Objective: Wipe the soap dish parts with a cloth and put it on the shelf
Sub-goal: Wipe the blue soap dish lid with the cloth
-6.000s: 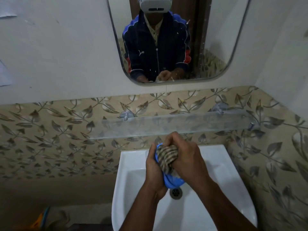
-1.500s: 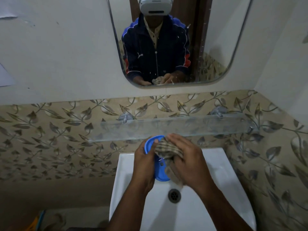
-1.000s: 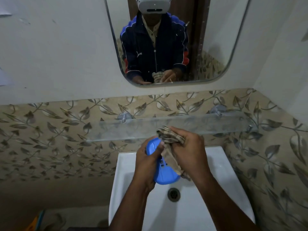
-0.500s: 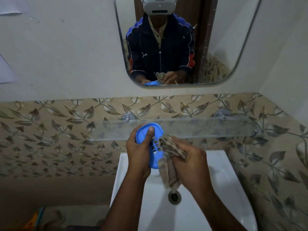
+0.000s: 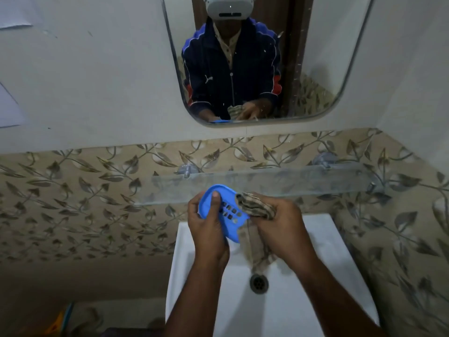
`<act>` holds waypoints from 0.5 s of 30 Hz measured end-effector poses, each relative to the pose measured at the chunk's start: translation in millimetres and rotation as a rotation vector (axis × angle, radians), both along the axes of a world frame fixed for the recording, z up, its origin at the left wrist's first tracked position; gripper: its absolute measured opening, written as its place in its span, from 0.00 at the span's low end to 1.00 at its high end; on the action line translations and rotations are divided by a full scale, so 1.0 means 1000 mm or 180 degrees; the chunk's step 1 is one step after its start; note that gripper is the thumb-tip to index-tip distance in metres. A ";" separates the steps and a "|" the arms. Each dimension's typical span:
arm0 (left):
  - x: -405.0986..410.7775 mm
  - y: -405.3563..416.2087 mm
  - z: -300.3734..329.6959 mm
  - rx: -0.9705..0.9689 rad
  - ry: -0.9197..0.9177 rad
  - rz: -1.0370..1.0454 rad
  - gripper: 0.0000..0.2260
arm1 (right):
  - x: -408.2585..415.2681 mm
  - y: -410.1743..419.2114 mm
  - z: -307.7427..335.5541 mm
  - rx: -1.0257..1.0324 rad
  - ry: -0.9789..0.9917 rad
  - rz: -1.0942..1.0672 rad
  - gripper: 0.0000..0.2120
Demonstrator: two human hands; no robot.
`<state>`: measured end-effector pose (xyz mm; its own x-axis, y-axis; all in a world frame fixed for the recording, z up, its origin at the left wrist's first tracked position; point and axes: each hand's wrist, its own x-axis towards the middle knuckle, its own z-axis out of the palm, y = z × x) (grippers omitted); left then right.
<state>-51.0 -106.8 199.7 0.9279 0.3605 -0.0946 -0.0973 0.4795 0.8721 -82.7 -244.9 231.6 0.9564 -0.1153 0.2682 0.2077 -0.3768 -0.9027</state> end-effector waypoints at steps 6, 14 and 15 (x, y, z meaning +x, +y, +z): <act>0.003 0.029 0.003 0.2984 -0.0699 -0.2261 0.02 | 0.014 -0.037 0.021 -0.0887 -0.0051 0.1043 0.20; -0.005 0.029 0.017 0.1967 -0.0304 -0.1394 0.13 | -0.008 0.001 -0.012 0.0136 -0.0180 -0.0211 0.15; -0.007 0.027 0.019 0.2116 -0.0314 -0.1560 0.13 | -0.003 -0.003 -0.006 0.0107 -0.0149 -0.0179 0.19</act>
<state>-57.6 -80.3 218.4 0.9872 -0.1346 0.0855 -0.1025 -0.1248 0.9869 -85.5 -247.8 225.9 0.9348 -0.1781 0.3074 0.2292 -0.3587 -0.9049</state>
